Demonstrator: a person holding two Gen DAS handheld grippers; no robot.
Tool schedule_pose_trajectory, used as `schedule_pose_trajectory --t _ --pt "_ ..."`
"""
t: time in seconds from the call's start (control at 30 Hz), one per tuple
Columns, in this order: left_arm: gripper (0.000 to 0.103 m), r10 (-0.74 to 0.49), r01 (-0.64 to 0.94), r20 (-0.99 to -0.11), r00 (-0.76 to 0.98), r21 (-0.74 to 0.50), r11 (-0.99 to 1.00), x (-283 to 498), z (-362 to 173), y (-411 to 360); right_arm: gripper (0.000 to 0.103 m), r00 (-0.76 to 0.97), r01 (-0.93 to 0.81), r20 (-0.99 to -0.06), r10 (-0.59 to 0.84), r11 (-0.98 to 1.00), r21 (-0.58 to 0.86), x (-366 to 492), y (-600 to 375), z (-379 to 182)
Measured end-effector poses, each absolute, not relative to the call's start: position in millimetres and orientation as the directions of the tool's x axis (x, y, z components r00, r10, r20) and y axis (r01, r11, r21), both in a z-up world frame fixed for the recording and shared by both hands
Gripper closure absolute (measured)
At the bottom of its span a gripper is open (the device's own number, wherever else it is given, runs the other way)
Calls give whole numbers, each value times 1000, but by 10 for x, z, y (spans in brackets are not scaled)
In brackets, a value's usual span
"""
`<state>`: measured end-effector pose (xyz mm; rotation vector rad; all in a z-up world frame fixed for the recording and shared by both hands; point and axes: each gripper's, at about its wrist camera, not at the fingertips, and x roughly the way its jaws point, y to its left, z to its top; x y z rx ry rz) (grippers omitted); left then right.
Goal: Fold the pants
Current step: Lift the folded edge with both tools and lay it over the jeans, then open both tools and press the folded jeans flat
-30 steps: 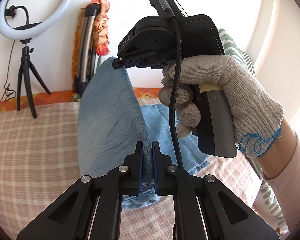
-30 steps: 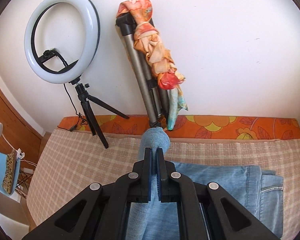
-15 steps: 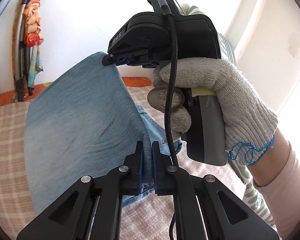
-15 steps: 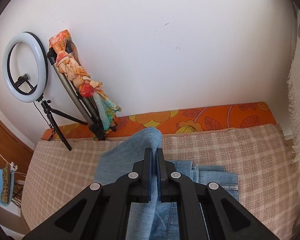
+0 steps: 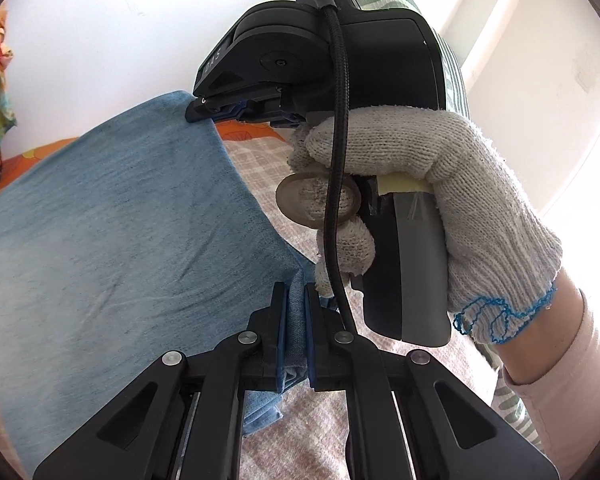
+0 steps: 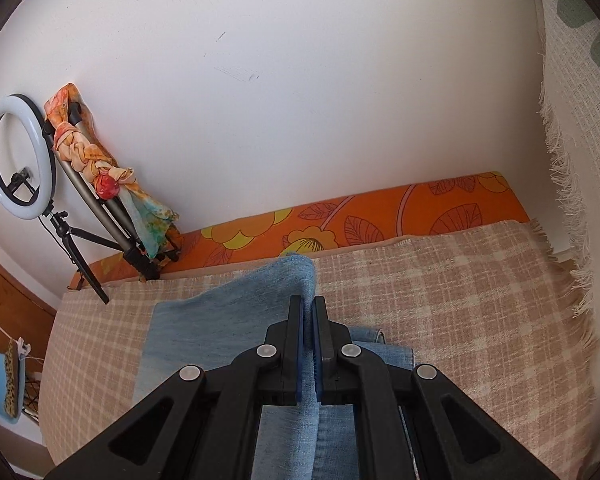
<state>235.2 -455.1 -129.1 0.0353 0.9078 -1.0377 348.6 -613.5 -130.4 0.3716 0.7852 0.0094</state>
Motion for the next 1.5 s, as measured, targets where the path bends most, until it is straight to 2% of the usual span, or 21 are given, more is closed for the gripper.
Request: schedule_pose_trajectory --t 0.53,1.07,1.5 --pt "97 -711 765 -687 149 -375 523 2354 -1473 -4737 103 673 167 -725 146 925 341 3489 -6547 -1736" --pt "97 -655 810 -718 236 -227 541 2068 -1439 -5015 100 709 242 -703 59 916 320 2939 -6831 -1494" --pt "97 -651 847 -731 206 -200 493 1745 -1421 -5141 99 717 283 -697 16 907 311 2547 -6913 -1400"
